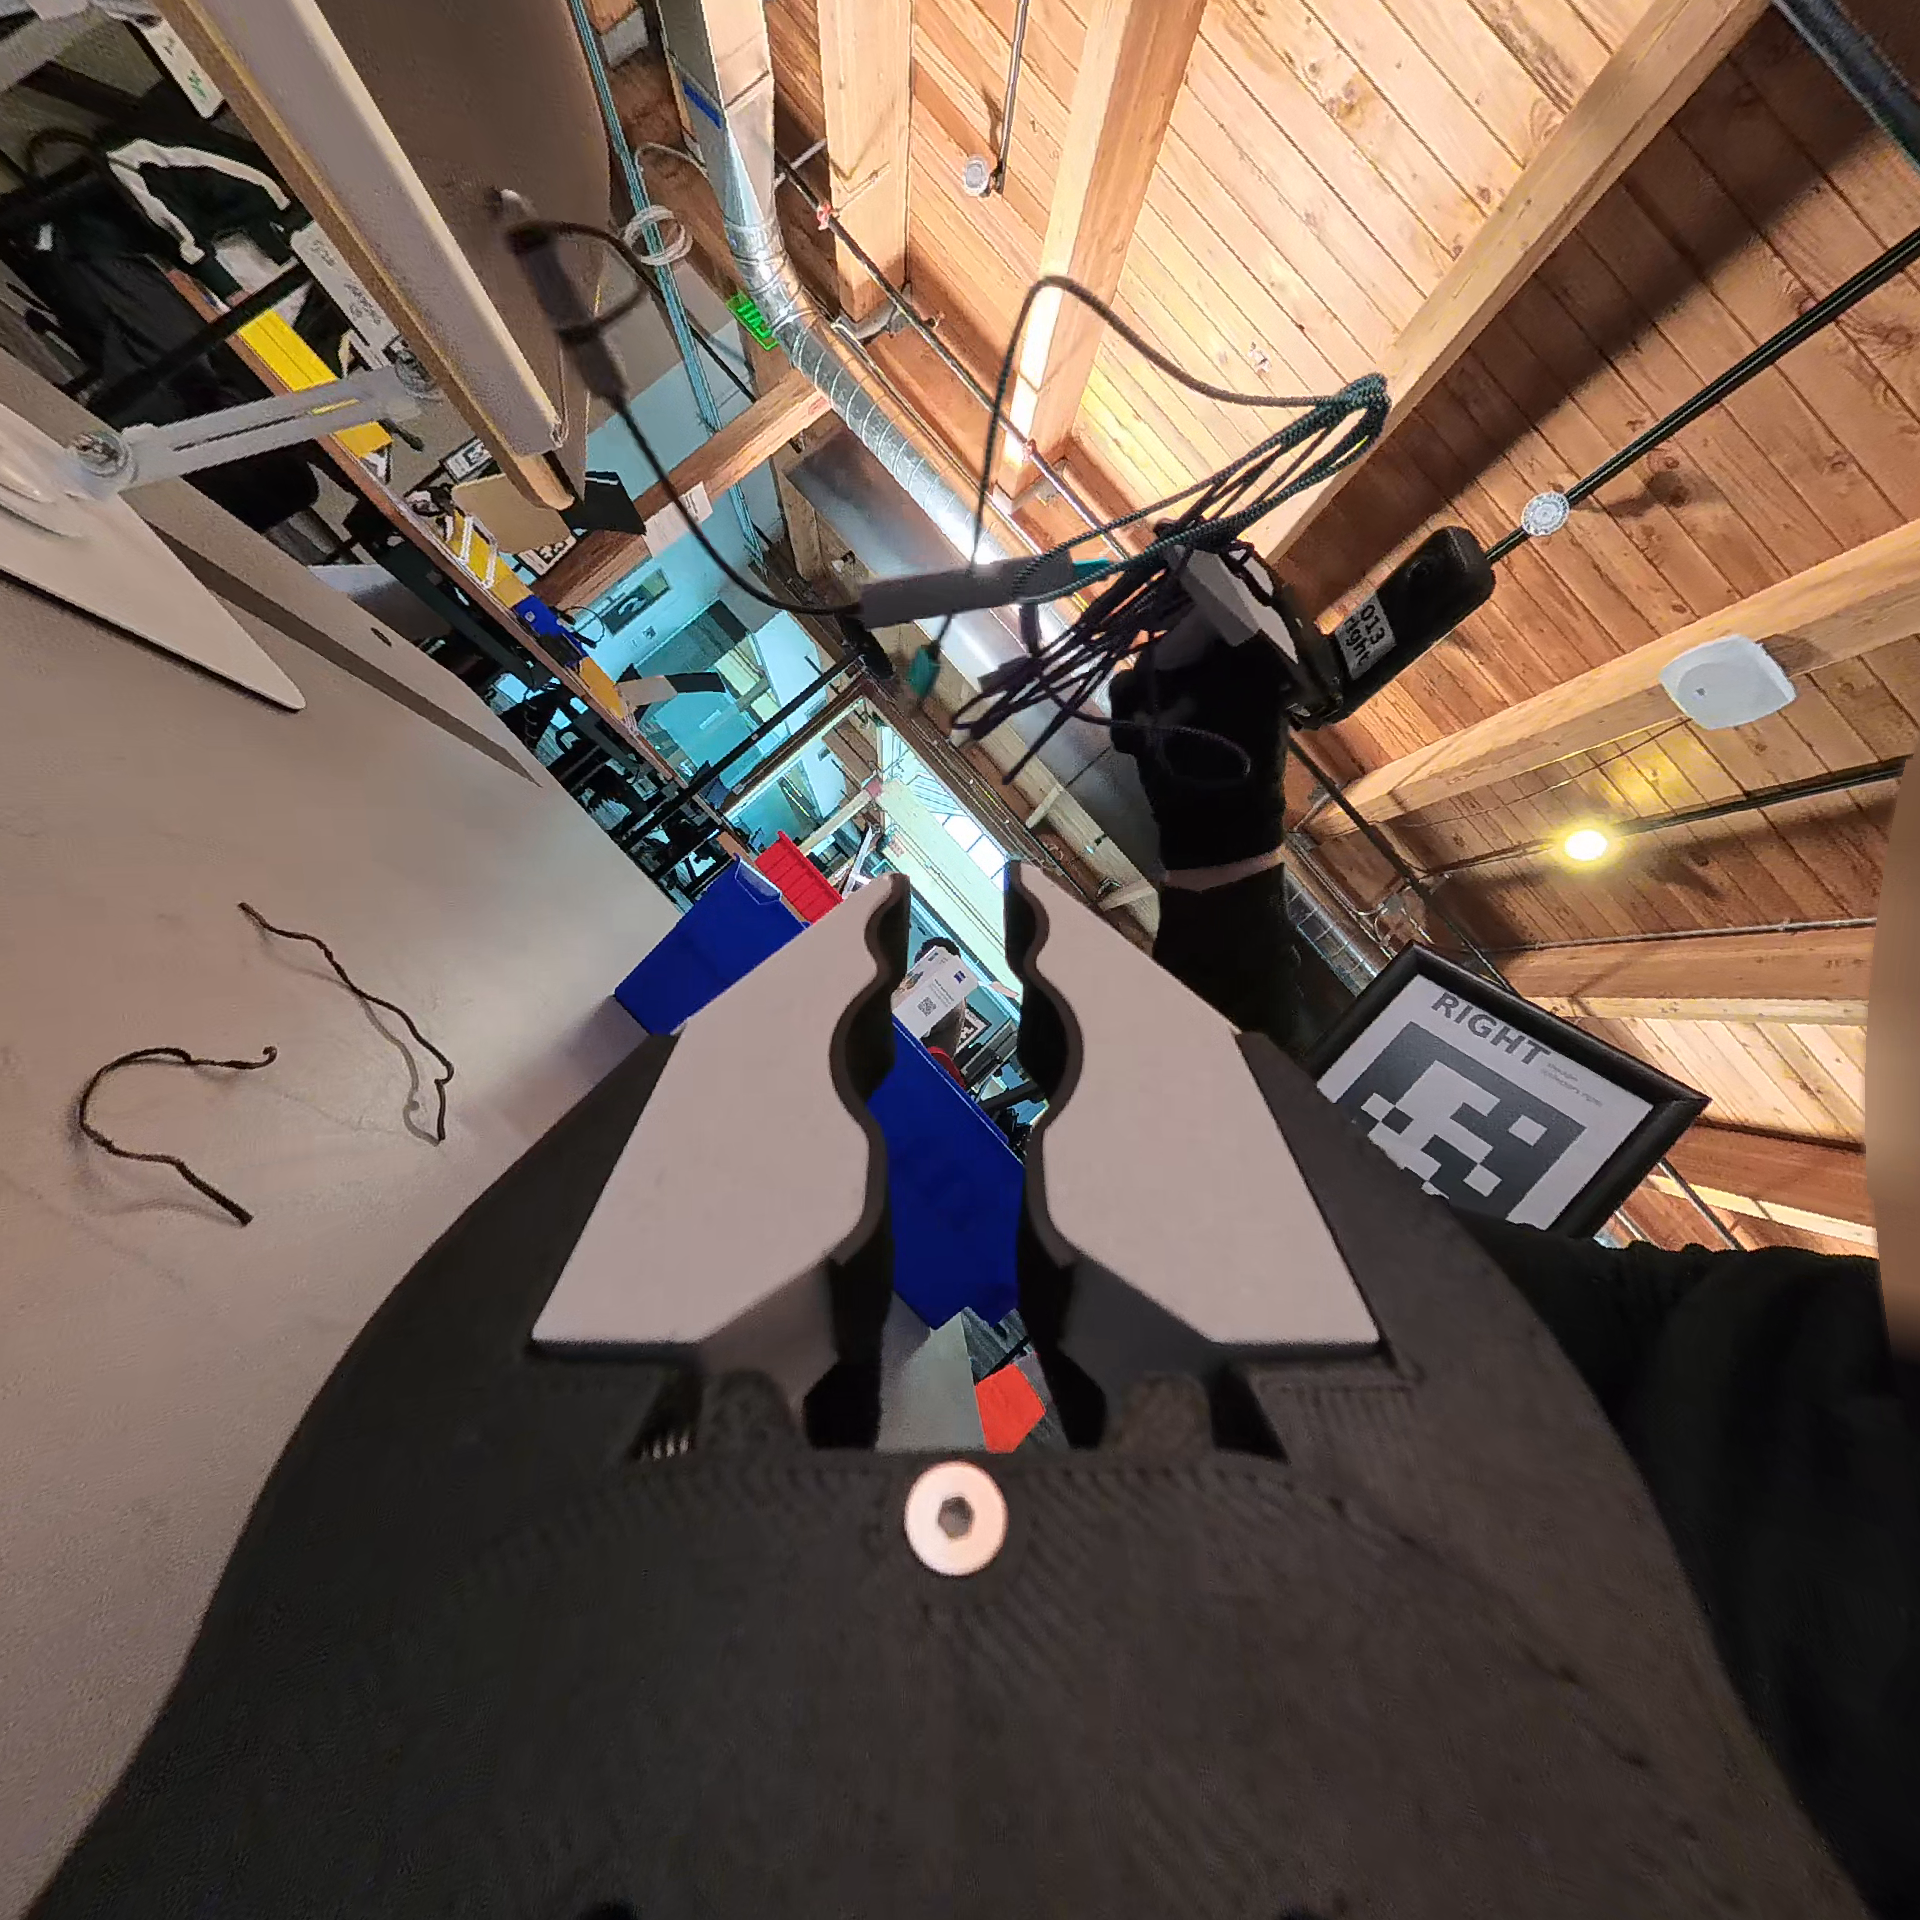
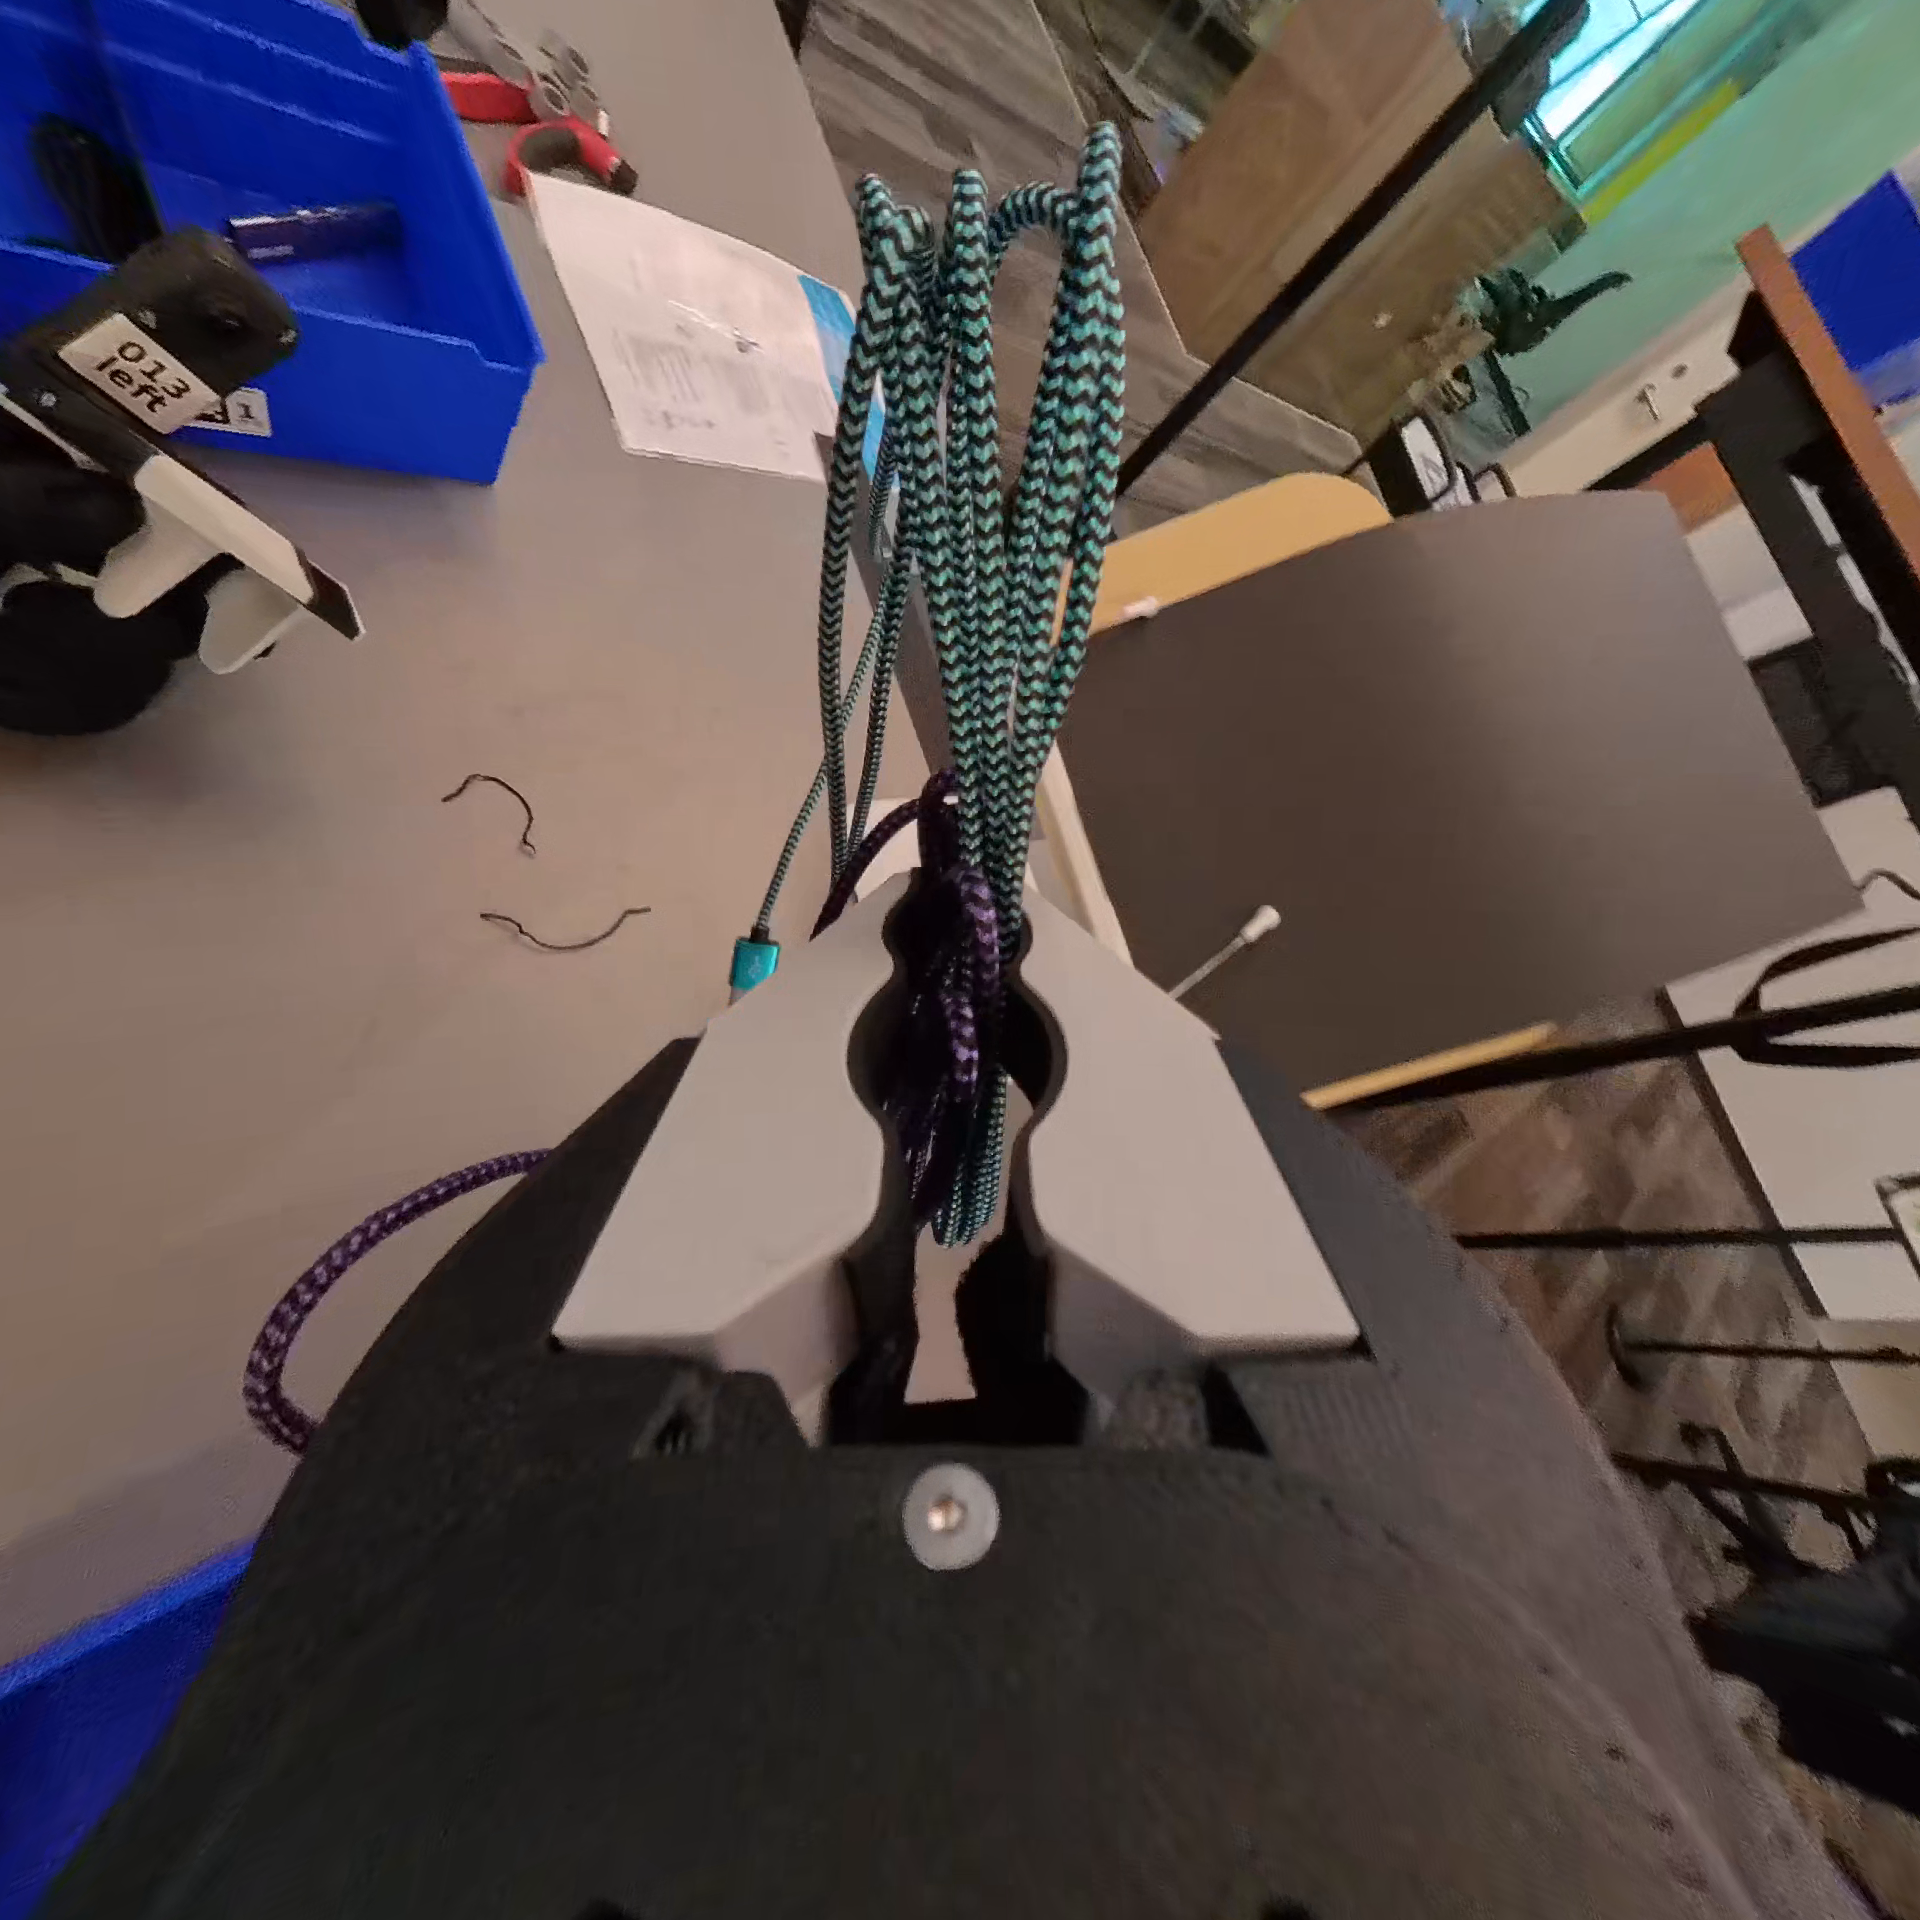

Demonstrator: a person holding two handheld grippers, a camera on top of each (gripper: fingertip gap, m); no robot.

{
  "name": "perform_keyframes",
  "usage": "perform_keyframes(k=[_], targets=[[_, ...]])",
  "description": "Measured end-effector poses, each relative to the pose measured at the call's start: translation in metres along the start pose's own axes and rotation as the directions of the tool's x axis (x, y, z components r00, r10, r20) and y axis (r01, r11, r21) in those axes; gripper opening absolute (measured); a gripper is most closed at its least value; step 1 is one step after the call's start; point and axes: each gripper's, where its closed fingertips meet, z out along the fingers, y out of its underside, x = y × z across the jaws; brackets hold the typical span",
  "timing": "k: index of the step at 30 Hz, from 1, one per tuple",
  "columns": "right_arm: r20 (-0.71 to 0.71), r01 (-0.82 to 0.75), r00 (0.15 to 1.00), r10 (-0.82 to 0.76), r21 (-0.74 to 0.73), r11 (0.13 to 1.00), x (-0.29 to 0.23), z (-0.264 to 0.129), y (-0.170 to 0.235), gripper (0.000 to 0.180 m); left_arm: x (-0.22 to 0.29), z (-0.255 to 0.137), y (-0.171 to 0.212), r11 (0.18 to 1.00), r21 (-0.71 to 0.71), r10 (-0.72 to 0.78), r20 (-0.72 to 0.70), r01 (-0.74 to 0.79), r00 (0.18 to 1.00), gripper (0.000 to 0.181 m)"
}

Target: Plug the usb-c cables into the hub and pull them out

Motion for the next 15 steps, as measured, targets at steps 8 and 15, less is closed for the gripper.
perform_keyframes(k=[8, 15], targets=[[0.066, -0.038, 0.996, 0.052, -0.205, 0.978, -0.001, -0.066, 0.058, 0.009, -0.001, 0.001, 0.001, 1.0, -0.006, 0.007, 0.007, -0.007, 1.0, 0.016], [0.175, -0.048, 0.978, 0.112, -0.334, 0.941, -0.021, -0.096, 0.111, 0.008, -0.002, 0.003, 0.003, 1.0, -0.014, 0.014, 0.015, -0.014, 1.0, 0.016]])
